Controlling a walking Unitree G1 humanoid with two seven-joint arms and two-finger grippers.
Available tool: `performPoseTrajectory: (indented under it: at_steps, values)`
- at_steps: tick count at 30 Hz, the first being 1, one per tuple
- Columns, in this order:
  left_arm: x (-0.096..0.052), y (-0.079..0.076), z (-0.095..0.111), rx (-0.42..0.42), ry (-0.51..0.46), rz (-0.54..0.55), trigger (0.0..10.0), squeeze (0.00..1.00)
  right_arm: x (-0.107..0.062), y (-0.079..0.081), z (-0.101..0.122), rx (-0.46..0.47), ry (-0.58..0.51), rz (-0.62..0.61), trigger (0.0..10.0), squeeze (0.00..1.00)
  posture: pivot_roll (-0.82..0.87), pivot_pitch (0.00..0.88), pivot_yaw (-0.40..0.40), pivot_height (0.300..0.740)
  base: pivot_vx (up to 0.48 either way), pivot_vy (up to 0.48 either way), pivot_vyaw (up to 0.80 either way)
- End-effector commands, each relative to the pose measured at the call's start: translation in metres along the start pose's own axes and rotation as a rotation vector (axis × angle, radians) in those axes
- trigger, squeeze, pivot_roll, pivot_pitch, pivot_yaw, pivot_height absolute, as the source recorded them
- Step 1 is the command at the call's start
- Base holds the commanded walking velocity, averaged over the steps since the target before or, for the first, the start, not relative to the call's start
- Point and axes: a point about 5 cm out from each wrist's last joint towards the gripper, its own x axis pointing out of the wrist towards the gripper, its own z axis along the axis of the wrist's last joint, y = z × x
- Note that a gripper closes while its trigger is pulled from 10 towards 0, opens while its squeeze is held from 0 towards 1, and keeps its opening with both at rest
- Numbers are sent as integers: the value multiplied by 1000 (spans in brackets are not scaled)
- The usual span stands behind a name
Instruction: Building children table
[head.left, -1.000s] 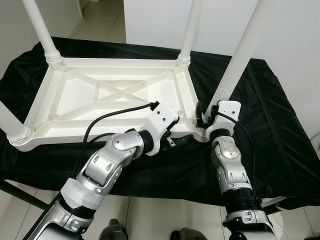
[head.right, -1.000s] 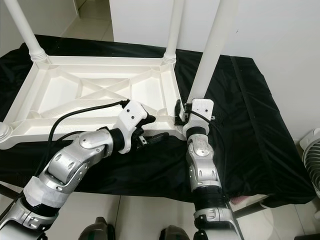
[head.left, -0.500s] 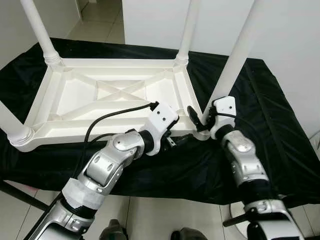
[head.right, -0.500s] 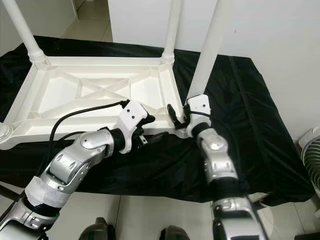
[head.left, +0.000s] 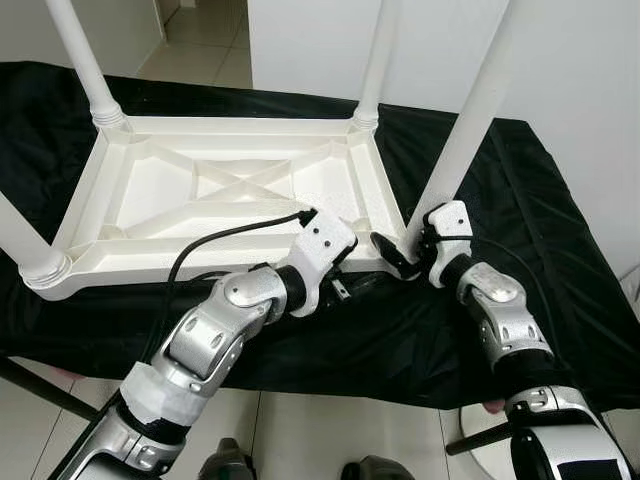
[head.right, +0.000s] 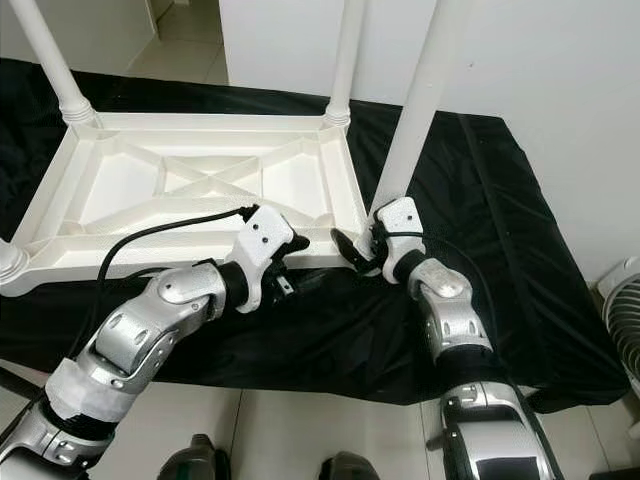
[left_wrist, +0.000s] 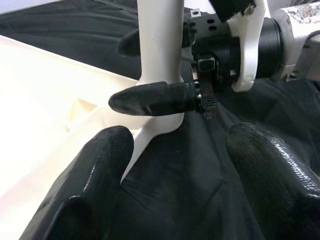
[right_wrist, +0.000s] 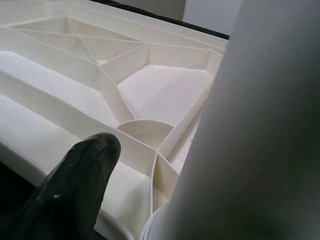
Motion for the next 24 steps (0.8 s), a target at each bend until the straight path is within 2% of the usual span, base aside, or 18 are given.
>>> performPoseTrajectory:
  at_steps: [1,3,4,5,11,16,20,21,23,24]
  values:
    - [-1,-4,-2,4,15,-33,10000,0,-3,12,-13,24,33,90,10000,0,43,0,-35,740,0,0,0]
    - [-1,-5,-2,4,15,-32,10000,0,-4,13,-15,26,30,107,10000,0,40,0,-31,740,0,0,0]
    - [-1,-5,-2,4,15,-33,10000,0,-4,12,-16,38,27,107,1020,0,39,0,-30,740,0,0,0]
    - [-2,-5,-1,3,15,-34,10000,0,-4,12,-18,48,26,101,0,0,38,0,-29,740,0,0,0]
    - [-2,-4,-1,4,15,-34,10000,0,-6,10,-27,84,54,42,0,0,36,0,-24,740,0,0,0]
    - [-2,-3,1,2,11,-31,10000,0,-6,13,-28,127,19,-146,0,0,29,6,-21,740,0,0,0]
    - [-2,-3,1,2,11,-31,10000,0,-5,13,-28,134,7,-164,0,0,29,6,-21,740,0,0,0]
    - [-1,-3,1,2,11,-32,10000,0,-4,15,-26,145,-8,-209,0,0,26,4,-24,740,0,0,0]
    - [-1,-3,1,3,11,-32,10000,0,-2,18,-22,201,-33,-386,0,0,23,0,-28,740,0,0,0]
    - [-1,-3,1,3,11,-32,10000,0,-2,18,-22,201,-33,-386,0,0,23,0,-28,740,0,0,0]
